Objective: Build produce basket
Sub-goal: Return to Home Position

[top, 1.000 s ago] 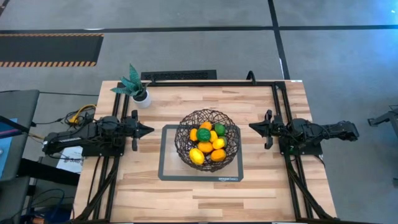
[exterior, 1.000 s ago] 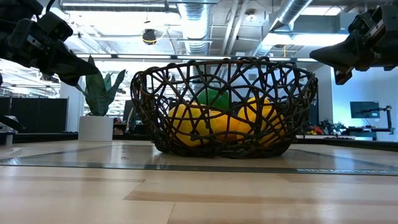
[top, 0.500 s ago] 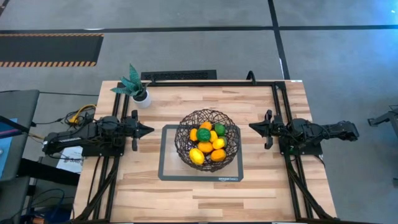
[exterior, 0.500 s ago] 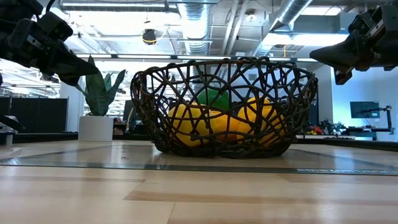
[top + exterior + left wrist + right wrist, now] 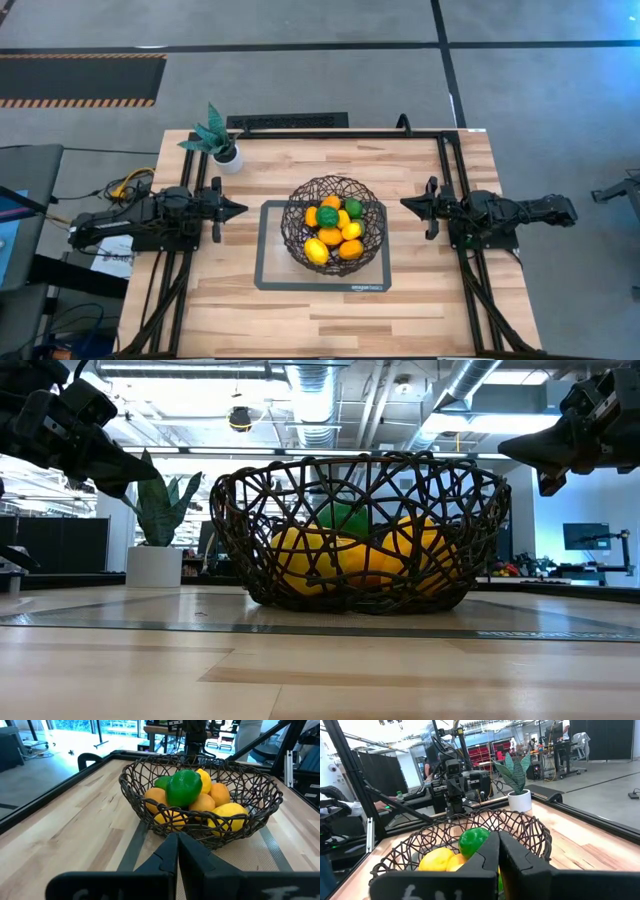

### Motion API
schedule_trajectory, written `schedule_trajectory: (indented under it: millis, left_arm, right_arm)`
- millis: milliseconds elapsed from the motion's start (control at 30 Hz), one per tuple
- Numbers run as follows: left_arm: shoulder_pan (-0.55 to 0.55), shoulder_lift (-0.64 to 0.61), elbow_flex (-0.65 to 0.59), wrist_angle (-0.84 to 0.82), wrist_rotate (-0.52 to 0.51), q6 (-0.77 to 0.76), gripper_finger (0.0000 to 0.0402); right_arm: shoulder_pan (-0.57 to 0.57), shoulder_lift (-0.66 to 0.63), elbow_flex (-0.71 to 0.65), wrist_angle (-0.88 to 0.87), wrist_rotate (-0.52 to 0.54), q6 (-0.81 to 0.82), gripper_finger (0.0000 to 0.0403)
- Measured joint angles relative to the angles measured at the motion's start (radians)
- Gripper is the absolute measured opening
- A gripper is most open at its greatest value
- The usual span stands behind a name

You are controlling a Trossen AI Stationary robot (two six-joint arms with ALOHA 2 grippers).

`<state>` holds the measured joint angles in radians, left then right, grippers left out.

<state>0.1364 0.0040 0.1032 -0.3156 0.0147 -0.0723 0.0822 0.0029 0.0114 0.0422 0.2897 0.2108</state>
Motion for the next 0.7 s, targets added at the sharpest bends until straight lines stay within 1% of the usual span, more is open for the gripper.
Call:
schedule_trajectory:
  millis: [700]
  left_arm:
    - [0.000, 0.000, 0.000, 0.000, 0.000, 0.000, 0.0000]
  right_arm:
    - [0.000, 0.000, 0.000, 0.000, 0.000, 0.000, 0.0025]
